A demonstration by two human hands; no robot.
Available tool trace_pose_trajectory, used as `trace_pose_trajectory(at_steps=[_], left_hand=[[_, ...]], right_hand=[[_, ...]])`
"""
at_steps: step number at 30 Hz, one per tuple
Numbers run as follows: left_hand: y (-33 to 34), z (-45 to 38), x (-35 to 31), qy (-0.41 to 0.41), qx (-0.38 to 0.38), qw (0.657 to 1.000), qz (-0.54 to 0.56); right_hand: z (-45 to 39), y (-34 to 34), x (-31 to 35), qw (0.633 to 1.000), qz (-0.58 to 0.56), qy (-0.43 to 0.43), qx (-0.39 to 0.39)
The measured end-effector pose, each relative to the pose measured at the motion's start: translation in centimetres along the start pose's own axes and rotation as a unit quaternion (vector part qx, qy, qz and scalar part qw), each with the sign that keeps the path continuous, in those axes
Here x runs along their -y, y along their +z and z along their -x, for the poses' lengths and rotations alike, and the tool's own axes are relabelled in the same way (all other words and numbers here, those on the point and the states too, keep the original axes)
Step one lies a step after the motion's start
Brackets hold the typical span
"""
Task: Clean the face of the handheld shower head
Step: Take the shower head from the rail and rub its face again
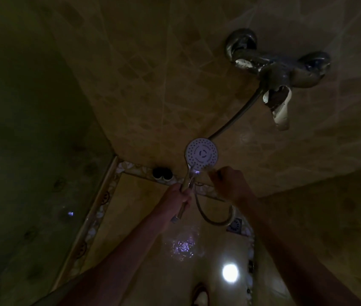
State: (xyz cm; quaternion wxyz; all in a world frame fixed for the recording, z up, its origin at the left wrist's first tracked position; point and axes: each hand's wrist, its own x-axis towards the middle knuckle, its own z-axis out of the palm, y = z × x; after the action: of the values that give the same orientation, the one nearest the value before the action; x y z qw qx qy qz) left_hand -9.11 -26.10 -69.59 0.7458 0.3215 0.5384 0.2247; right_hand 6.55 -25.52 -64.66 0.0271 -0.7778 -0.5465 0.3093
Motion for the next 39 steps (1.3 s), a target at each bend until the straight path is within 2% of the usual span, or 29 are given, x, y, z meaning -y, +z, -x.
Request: trace_pose_trajectory(at_steps=[4,9,12,14,18,20,24,28,31,34,39], left_hand=[[0.5,0.2,-0.2,0.005,-0.001,1.000,0.011],[0.3,0.3,-0.3,0.003,0.001,1.000,0.019],[0.2,0.0,-0.3,0.004,-0.002,1.000,0.015],[0.3,0.0,-0.2,0.010,-0.001,1.000,-0.002],[0.6,0.4,-0.4,0.012,0.007,1.000,-0.003],[0.7,0.5,-0.5,0.011,0.008,1.000,-0.013],[0.4,0.6,-0.4,0.002,0.006,1.000,-0.005],[0.3,0.7,-0.6,0.005,0.005,1.000,-0.002],[0.5,0.9,-0.8,0.013,0.012,1.000,-0.001],[0.7,1.5,-0.9,-0.002,0.006,1.000,0.003],[0.9,2.4,-1.4,-0.004,0.005,1.000,0.014]], right_hand=[[-0.5,-0.3,1.7,0.999,-0.011,-0.035,-0.016],[-1.7,-1.8,1.0,0.998,-0.012,0.012,-0.059],[-0.7,-1.5,-0.1,0.998,0.035,0.013,-0.042],[0.1,-0.5,-0.5,0.999,0.026,0.012,-0.035],[0.5,0.1,0.9,0.990,0.123,-0.067,0.015],[0.4,-0.9,2.1,0.983,0.153,-0.099,-0.004],[-0.4,-2.6,2.4,0.983,0.161,-0.075,-0.046],[0.1,-3.0,1.6,0.971,0.234,-0.041,0.000],[1.0,-1.7,2.1,0.969,0.236,-0.071,0.033],[1.1,-1.3,2.9,0.972,0.205,-0.113,0.024],[1.4,-3.3,2.6,0.992,0.102,-0.062,-0.038]])
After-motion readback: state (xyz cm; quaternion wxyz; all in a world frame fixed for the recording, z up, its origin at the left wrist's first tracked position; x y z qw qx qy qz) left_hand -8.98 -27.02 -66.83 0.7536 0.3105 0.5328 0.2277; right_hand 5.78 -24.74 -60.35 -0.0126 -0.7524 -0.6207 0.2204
